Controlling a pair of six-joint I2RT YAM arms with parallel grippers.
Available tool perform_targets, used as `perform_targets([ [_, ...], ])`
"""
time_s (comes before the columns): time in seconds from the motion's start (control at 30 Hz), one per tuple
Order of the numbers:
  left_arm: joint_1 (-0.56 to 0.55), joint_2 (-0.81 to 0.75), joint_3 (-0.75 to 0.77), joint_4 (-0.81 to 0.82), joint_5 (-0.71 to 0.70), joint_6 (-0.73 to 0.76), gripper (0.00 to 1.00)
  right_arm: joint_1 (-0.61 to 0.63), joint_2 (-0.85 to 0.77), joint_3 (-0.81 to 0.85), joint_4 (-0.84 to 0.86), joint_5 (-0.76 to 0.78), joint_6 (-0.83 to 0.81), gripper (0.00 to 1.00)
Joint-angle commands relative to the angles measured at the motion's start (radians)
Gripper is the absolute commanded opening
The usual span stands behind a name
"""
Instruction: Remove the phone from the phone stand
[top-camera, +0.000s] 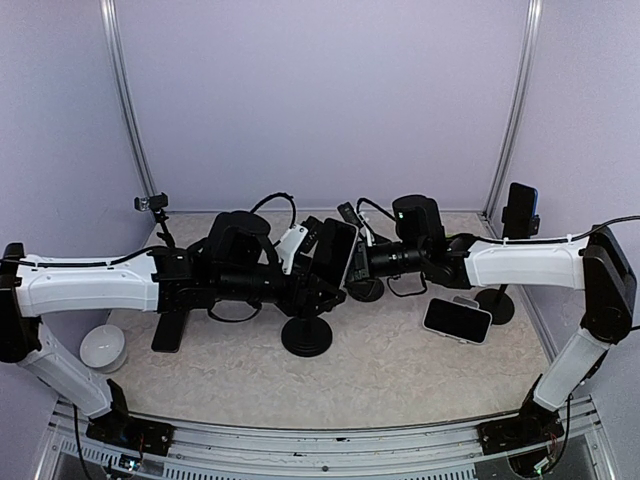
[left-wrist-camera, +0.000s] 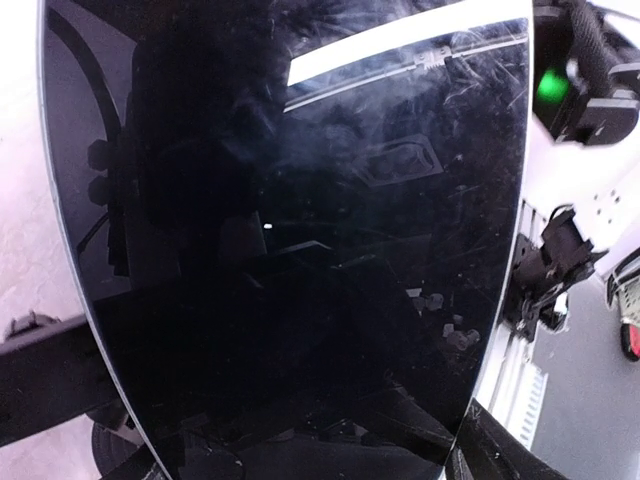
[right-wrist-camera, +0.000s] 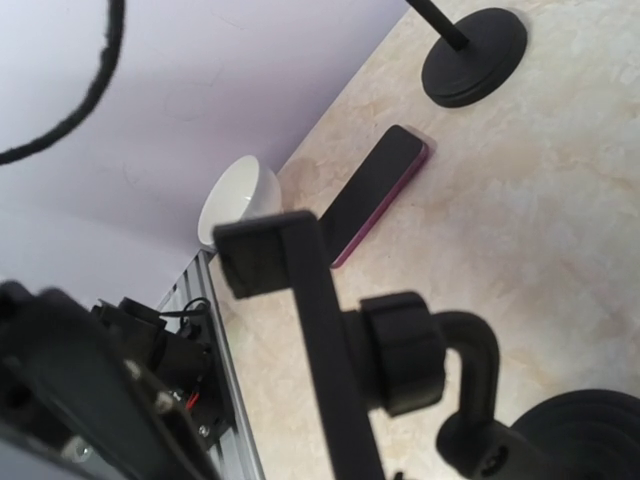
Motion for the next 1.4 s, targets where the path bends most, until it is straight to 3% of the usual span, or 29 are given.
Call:
perform_targets([
  [0.0,-0.001,-0.073,0.045,0.014,-0.07,-0.027,0.28,-0.011,-0.009,0.015,-0.073,0.021,-0.008,0.0],
  [0.13,0.008,-0.142,0.074,-0.14,-0.229,-0.055,0.31,-0.011,-0.013,0.027,-0.084,0.022,-0.013,0.0],
  [0.37,0.088,-0.26,0.067,-0.456,-0.371,-0.217,0.31,-0.012,-0.017,0.021,-0.086,0.017,-0.02,0.0],
  [0.5,0.186,-0.309,0.037,-0.609,-0.343,-0.299,0.31,-0.011,-0.022,0.01,-0.081,0.015,-0.017,0.0],
  [0.77,0.246,-0.278,-0.047,-0.765,-0.312,-0.364,0.31,-0.011,-0.017,0.017,-0.091,-0.001,-0.033,0.0],
  [1.03,0.29,-0.206,-0.158,-0.746,-0.231,-0.384,0.33,-0.013,-0.012,0.025,-0.093,-0.007,-0.035,0.0],
  [1.37,0.345,-0.078,-0.264,-0.597,-0.121,-0.314,0.36,-0.013,-0.009,0.04,-0.099,-0.003,-0.03,0.0],
])
